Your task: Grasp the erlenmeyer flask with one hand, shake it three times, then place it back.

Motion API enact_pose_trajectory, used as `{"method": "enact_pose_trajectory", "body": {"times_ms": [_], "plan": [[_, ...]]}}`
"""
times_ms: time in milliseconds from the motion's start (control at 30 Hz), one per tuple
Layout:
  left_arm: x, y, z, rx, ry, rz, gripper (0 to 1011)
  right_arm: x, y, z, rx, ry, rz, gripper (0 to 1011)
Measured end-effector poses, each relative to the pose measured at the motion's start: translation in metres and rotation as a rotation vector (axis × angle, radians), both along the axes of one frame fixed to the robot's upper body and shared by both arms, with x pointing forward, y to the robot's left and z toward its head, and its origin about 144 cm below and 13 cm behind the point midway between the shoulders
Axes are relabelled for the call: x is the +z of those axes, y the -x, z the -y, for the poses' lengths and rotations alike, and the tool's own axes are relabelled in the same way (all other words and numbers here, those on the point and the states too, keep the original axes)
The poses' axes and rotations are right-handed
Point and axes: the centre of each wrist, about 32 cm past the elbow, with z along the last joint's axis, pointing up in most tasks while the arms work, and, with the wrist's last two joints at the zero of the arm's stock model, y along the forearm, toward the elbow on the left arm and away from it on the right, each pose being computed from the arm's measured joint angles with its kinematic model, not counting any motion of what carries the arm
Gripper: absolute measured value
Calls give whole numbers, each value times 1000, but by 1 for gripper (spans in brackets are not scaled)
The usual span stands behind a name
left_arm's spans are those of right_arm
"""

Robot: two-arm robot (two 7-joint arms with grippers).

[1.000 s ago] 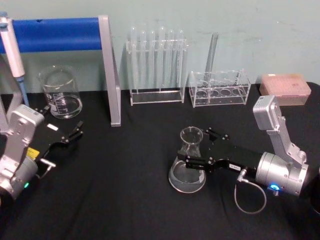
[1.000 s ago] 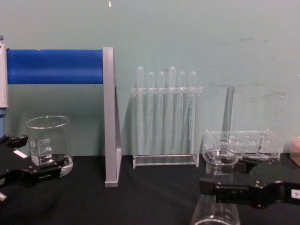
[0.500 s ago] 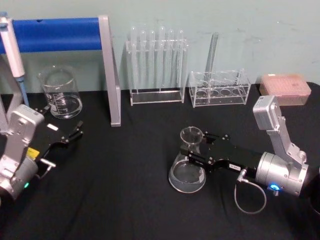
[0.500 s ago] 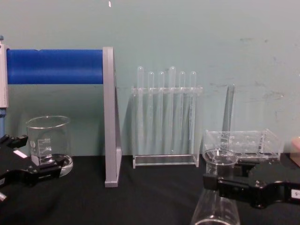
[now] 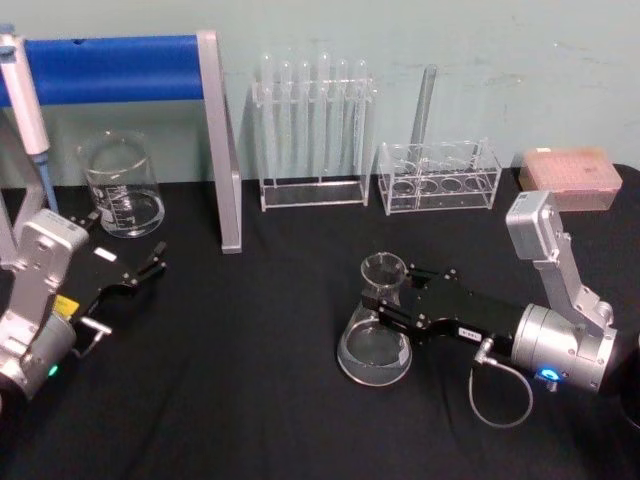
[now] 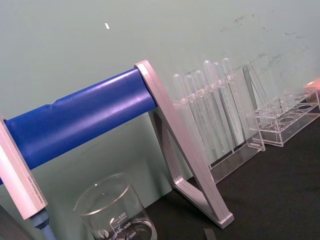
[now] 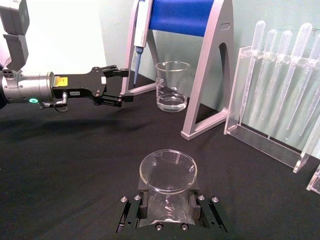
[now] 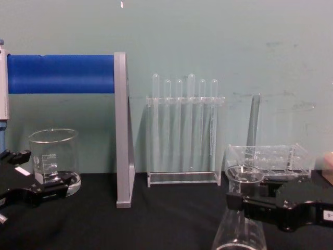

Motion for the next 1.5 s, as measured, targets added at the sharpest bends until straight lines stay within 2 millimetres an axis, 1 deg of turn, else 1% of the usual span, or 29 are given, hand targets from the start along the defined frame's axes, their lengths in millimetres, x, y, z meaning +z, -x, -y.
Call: {"method": "enact_pose_trajectory", "body": {"times_ms": [167,300,367,433,467,667,700,800,1067,1500], "plan": [[0,0,0,0,0,0,1001,0,1,0,1,-16,5,448],[0,0,0,0,0,0,1001,5,1,0,-4,-41,17,448],[0,0,0,0,0,0,1001,10,2,-1,-18,-60,31,448],[0,0,0,0,0,0,1001,20,6,-5,-50,-80,62,449],[0,0,0,0,0,0,1001,20,6,-5,-50,-80,62,448],[0,0,0,0,0,0,1001,42,17,-19,-183,-101,121,449],[0,0,0,0,0,0,1001,42,17,-19,-183,-101,121,449],[0,0,0,0,0,0,1001,47,23,-26,-271,-91,135,448],[0,0,0,0,0,0,1001,50,30,-30,-399,-67,129,449],[0,0,0,0,0,0,1001,51,32,-30,-437,-60,122,448]]}}
